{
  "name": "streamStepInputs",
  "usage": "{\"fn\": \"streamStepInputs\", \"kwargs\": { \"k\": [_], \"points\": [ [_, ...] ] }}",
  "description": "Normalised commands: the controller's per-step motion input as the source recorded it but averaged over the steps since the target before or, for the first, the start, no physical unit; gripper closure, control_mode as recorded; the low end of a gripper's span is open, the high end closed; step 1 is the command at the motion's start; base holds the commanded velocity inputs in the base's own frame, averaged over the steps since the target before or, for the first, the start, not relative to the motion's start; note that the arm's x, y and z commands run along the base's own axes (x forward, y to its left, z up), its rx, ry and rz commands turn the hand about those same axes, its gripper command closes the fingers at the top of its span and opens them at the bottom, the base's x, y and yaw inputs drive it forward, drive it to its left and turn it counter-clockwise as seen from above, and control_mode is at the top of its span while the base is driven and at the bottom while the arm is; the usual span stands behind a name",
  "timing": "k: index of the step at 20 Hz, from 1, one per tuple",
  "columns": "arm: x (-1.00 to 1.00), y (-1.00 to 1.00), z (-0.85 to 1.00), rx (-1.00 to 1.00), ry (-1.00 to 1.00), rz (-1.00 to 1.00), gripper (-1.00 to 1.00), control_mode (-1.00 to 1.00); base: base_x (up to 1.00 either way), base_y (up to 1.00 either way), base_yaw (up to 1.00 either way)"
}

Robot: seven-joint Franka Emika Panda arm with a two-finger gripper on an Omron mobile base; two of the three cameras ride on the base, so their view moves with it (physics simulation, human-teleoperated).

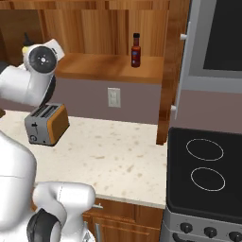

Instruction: Take 2 condiments from the cabinet and move them on the counter near the stove.Make sure the condiments are lined up with each other, next to each other.

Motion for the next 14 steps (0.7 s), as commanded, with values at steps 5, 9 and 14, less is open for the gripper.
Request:
{"fn": "streamStepInputs", "kwargs": {
  "k": [5,9,14],
  "points": [
    [-0.07,-0.71,-0.17,-0.03,0.0,-0.07,1.0,-1.0,0.0,0.0,0.0],
    [0.0,-0.78,-0.31,-0.03,0.0,-0.04,1.0,-1.0,0.0,0.0,0.0],
    [-0.16,-0.71,-0.32,-0.04,0.02,-0.03,1.0,-1.0,0.0,0.0,0.0]
  ]
}}
